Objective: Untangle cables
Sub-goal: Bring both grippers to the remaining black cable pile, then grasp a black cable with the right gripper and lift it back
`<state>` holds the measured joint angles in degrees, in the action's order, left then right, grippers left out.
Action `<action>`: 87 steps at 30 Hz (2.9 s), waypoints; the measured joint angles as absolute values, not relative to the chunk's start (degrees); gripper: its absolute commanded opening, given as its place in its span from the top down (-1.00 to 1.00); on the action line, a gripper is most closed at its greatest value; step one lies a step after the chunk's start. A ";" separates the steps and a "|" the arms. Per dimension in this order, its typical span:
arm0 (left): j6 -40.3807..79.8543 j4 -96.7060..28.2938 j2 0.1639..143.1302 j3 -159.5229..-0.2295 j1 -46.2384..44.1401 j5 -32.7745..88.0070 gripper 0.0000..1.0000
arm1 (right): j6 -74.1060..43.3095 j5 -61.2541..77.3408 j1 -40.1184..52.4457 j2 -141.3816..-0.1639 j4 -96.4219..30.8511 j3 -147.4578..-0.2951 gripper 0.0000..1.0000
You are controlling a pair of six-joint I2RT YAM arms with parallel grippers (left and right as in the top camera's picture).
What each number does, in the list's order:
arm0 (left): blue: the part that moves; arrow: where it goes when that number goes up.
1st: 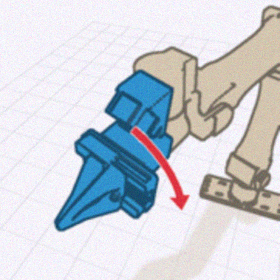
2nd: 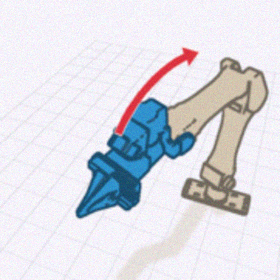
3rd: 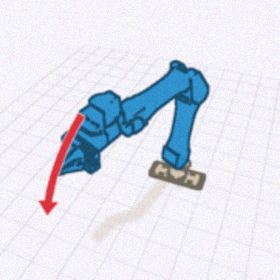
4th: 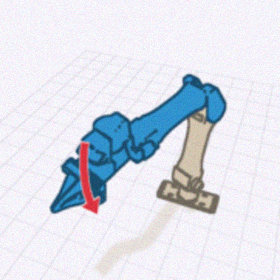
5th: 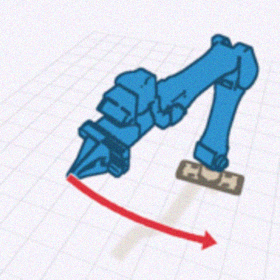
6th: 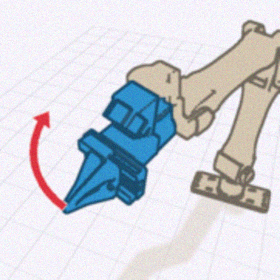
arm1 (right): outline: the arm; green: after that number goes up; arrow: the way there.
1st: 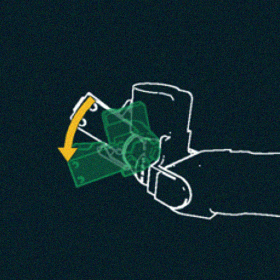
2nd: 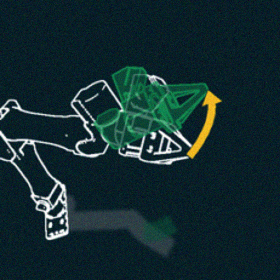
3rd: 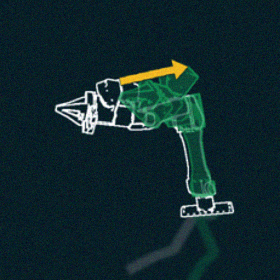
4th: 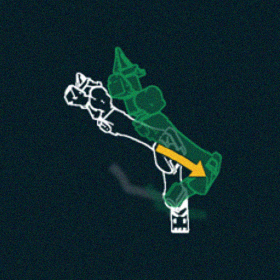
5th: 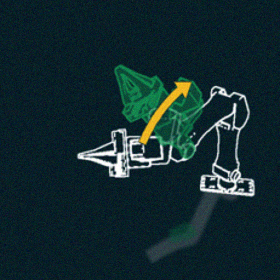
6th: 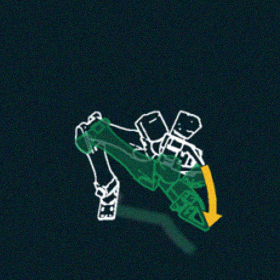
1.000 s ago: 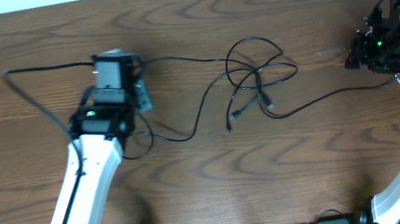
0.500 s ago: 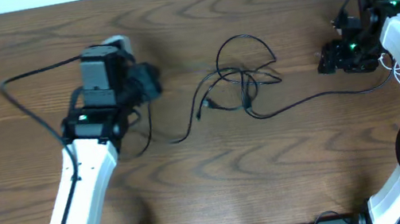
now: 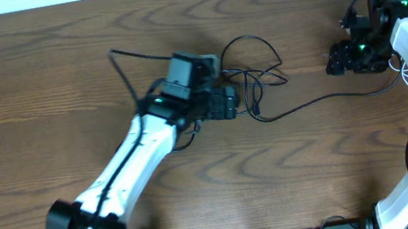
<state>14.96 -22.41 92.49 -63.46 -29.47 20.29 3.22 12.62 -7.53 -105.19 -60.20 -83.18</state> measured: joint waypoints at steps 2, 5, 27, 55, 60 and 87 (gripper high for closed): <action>15.00 -19.97 94.11 -63.46 -31.31 20.49 -0.68 | 3.22 12.60 -7.53 -104.53 -60.31 -83.18 -0.36; 15.00 -16.38 96.23 -63.46 -33.82 20.71 -0.66 | 3.22 12.60 -7.53 -104.27 -60.62 -83.18 -0.36; 14.72 -25.41 82.43 -64.55 -27.70 16.29 0.85 | 4.62 18.06 -7.44 -104.27 -61.43 -83.18 -0.36; 15.38 -38.13 86.80 -66.30 -3.42 23.75 0.85 | 17.34 24.03 10.31 -104.27 -53.30 -83.18 -0.52; 14.92 -38.63 88.40 -66.30 -3.42 23.88 0.85 | 17.78 22.35 13.39 -104.27 -48.73 -82.85 -0.51; 14.70 -39.00 88.40 -66.30 -3.42 23.90 0.85 | 15.57 16.49 16.80 -104.27 -38.63 -74.83 0.98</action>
